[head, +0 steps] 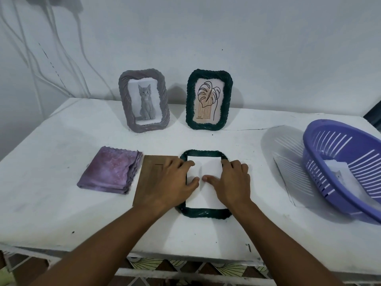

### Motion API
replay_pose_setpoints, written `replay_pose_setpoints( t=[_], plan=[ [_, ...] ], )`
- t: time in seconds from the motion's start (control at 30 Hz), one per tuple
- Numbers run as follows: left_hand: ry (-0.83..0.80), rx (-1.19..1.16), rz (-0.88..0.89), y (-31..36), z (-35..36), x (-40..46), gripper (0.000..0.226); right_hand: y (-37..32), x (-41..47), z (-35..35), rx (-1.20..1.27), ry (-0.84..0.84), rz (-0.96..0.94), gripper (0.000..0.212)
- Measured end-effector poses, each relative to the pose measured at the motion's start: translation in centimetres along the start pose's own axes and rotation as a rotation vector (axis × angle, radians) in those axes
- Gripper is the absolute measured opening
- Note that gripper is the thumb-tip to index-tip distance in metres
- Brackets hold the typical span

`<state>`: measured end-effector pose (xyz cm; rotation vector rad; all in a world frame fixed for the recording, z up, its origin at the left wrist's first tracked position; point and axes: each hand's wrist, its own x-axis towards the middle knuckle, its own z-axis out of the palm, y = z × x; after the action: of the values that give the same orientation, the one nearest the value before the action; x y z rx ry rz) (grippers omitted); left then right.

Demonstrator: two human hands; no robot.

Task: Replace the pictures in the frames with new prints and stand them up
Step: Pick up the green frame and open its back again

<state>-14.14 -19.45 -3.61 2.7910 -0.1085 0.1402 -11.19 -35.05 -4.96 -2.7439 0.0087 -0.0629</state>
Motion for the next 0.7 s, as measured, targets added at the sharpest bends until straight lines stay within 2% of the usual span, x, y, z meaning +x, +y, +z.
replay_pose_setpoints(
  t=[0.3,0.43,0.57,0.7],
  plan=[
    [0.038,-0.116,-0.065,1.0,-0.2,0.0,0.042,0.1,-0.2,0.7,0.044,0.064,-0.013,0.074],
    [0.032,-0.226,-0.115,0.9,0.3,0.1,0.041,0.1,-0.4,0.8,0.127,0.096,-0.077,0.060],
    [0.032,-0.227,-0.127,0.8,-0.3,0.2,0.043,0.3,-0.3,-0.1,0.296,0.070,-0.199,0.039],
    [-0.049,-0.669,-0.198,0.6,-1.4,0.8,0.043,0.4,-0.1,-2.3,0.634,-0.041,-0.183,0.030]
  ],
)
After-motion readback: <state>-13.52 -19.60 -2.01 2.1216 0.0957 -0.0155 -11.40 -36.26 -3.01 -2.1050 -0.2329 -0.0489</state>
